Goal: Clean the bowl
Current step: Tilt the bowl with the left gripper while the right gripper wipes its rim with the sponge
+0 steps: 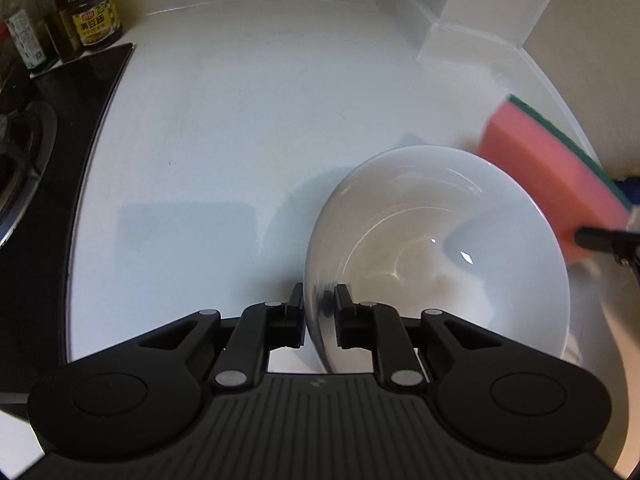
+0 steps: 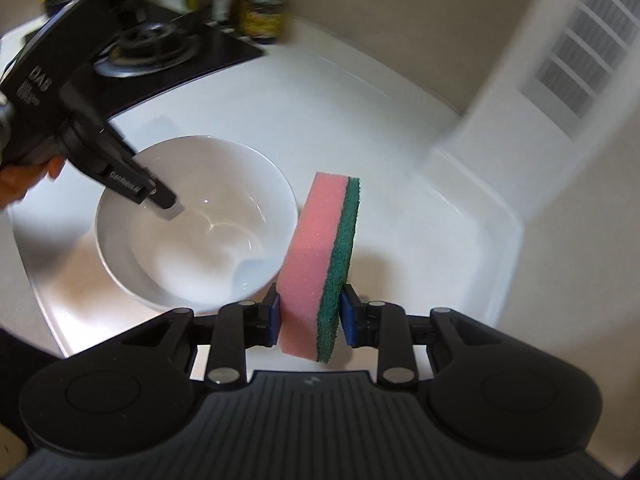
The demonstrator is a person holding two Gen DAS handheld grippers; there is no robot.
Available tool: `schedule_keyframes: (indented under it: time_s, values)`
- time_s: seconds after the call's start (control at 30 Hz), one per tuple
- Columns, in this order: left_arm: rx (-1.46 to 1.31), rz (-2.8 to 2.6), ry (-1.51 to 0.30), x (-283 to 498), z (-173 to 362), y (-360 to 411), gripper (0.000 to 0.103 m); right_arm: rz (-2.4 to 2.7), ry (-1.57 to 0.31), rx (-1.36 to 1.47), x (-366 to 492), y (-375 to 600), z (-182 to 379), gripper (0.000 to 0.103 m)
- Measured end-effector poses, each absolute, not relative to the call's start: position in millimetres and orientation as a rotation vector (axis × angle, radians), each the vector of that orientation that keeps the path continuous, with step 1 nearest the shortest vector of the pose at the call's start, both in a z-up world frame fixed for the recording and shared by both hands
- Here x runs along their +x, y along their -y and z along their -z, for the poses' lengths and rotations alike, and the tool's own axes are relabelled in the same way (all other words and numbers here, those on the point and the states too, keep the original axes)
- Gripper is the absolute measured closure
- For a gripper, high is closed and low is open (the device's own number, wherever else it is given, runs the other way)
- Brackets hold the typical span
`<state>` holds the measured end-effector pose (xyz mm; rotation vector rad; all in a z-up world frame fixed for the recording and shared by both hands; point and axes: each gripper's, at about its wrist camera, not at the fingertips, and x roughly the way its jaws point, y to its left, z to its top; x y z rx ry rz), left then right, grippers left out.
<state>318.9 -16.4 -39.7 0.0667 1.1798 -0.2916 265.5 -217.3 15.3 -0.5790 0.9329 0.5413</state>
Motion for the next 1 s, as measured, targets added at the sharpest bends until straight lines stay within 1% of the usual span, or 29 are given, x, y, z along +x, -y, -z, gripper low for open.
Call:
schedule_keyframes:
  time_s: [0.17, 0.33, 0.43, 0.5, 0.73, 0.9, 1.0]
  values:
    - [0.137, 0.306, -1.154, 324, 41, 18, 0.078, -0.712, -0.931, -0.718, 304, 193, -5, 0.077]
    - [0.161, 0.328, -1.144, 335, 45, 21, 0.078, -0.862, -0.924, -0.809, 333, 181, 7, 0.077]
    - [0.162, 0.337, -1.144, 338, 45, 21, 0.078, -0.933, -0.884, -0.851, 337, 180, 12, 0.077]
    - [0.153, 0.341, -1.143, 340, 45, 21, 0.076, -0.951, -0.869, -0.862, 334, 181, 13, 0.077]
    - [0.127, 0.333, -1.141, 344, 47, 25, 0.07, -0.874, -0.885, -0.83, 292, 193, 8, 0.077]
    - [0.109, 0.323, -1.139, 340, 44, 30, 0.067, -0.643, -0.915, -0.693, 247, 197, 5, 0.077]
    - [0.106, 0.308, -1.134, 341, 44, 31, 0.067, -0.477, -0.936, -0.559, 217, 194, 4, 0.077]
